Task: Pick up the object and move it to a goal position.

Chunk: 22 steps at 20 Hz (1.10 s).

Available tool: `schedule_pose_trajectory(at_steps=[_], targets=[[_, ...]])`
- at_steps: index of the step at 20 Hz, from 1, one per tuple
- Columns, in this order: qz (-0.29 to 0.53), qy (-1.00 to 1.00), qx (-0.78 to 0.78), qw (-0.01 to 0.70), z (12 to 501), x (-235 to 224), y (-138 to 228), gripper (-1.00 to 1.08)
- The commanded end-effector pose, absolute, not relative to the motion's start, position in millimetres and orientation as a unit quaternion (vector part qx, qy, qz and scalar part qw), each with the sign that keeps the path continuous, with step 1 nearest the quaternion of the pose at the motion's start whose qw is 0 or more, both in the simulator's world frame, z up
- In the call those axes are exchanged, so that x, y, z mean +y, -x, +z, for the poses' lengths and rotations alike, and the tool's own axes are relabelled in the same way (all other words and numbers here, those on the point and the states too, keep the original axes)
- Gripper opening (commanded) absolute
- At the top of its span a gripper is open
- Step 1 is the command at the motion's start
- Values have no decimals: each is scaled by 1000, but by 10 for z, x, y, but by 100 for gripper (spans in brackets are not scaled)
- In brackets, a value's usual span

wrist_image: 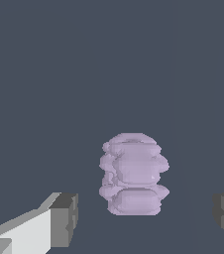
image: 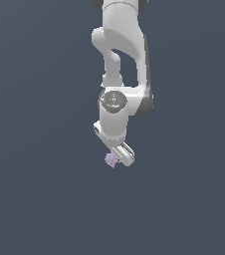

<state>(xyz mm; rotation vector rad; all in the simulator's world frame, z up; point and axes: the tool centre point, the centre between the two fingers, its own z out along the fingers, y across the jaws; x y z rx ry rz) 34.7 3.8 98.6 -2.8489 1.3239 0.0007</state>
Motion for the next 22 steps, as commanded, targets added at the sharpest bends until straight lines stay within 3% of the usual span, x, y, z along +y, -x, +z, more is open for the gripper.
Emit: schedule_pose_trajectory(at_steps=[1,20,21,22], targets=[[0,904,427,0,980,37,-352,100],[0,904,427,0,479,34,-351,100],[0,904,427,0,479,34,-351,-100],[0,904,427,0,479,34,-351,-100]])
